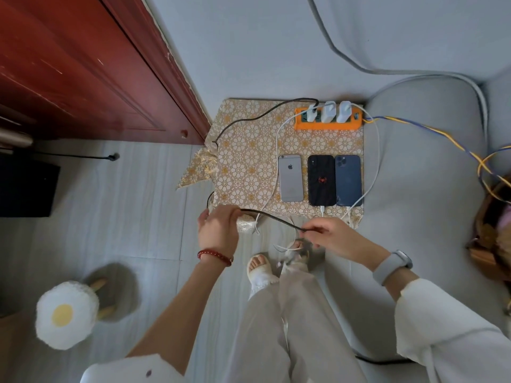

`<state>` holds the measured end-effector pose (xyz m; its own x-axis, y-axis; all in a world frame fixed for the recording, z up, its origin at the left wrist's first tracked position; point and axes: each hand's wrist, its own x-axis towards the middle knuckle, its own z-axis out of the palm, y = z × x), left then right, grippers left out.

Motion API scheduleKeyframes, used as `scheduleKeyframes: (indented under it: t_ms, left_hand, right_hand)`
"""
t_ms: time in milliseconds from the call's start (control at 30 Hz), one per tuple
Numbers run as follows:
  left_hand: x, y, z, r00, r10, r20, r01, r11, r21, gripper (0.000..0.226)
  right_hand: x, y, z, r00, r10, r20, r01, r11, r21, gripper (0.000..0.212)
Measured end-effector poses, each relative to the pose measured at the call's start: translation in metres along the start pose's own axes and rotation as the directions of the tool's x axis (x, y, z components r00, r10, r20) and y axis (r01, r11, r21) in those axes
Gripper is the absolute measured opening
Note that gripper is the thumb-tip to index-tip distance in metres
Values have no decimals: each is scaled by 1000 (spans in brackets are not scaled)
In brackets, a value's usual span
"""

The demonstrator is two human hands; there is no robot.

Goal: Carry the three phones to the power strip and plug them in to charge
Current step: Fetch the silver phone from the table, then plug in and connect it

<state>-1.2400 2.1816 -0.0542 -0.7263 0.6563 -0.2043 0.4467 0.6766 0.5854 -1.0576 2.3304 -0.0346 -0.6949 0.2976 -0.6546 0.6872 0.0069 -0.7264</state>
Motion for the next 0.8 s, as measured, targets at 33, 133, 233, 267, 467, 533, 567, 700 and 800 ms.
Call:
scheduleKeyframes:
  t_ms: [33,133,233,267,467,533,567,700,800]
  left_hand:
    - [1,-3,-1,998,-52,-42,51,999,-18,20]
    - [7,-11,-6,960,-255,-118,237,960,-147,22]
    - [15,-23,-15,870,-453,-192,402,880,-255,26]
    - [17,-29,-18,853,-485,-196,433,865,-256,26]
    - [12,-25,-10,920,-362,151,385,905,-178,26]
    - [9,-10,-2,945,-259,200,301,927,-223,32]
    - [8,0,2,951,-200,234,251,945,-210,38]
    - [-1,38,17,871,-25,490,109,984,-143,57]
    - [-6,46,21,786,23,618,225,920,-320,33]
  right_hand:
    - [-1,1,-2,1000,2,4,-2,1000,-27,11]
    - [-2,5,-7,999,26,20,-24,991,-133,11]
    - [-3,18,-14,993,104,-57,-114,969,-219,17]
    - [-4,24,-17,985,135,-112,-158,959,-236,18]
    - [-1,25,-13,938,-24,-347,-45,981,-190,18]
    - [3,15,-6,944,-152,-294,73,961,-266,15]
    - [6,11,-2,941,-215,-262,120,935,-334,17]
    - [13,-2,11,889,-390,-240,228,832,-506,19]
    - [17,-3,18,837,-451,-309,185,766,-615,25]
